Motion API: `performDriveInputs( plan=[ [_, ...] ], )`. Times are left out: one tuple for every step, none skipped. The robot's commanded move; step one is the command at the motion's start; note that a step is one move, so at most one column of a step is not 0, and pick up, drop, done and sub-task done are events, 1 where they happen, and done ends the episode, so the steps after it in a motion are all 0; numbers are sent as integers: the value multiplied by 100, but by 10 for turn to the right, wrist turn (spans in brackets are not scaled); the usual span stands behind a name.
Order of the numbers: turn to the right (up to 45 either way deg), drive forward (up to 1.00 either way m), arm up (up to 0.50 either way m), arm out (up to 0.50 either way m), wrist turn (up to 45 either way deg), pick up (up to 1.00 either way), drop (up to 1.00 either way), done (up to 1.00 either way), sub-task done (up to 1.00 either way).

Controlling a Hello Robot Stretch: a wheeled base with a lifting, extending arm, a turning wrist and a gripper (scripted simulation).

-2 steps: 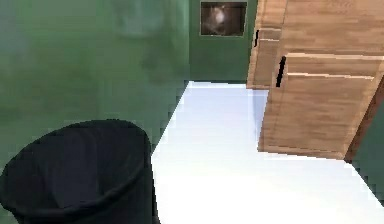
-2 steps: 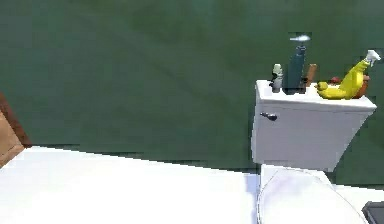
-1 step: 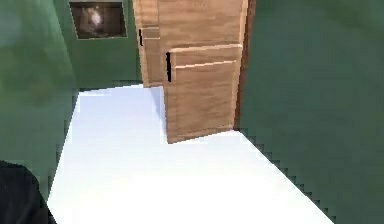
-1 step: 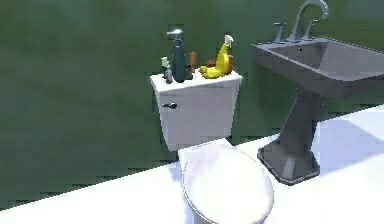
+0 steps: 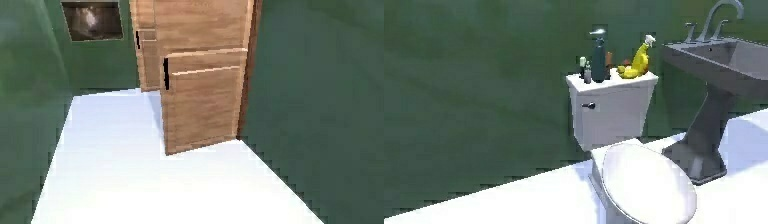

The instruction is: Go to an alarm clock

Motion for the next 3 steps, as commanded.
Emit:
performDriveInputs(
  plan=[
    [450, 0, 0, 0, 0, 0, 0, 0, 0],
    [210, 0, 0, 0, 0, 0, 0, 0, 0],
    [30, 0, 0, 0, 0, 0, 0, 0, 0]
  ],
)
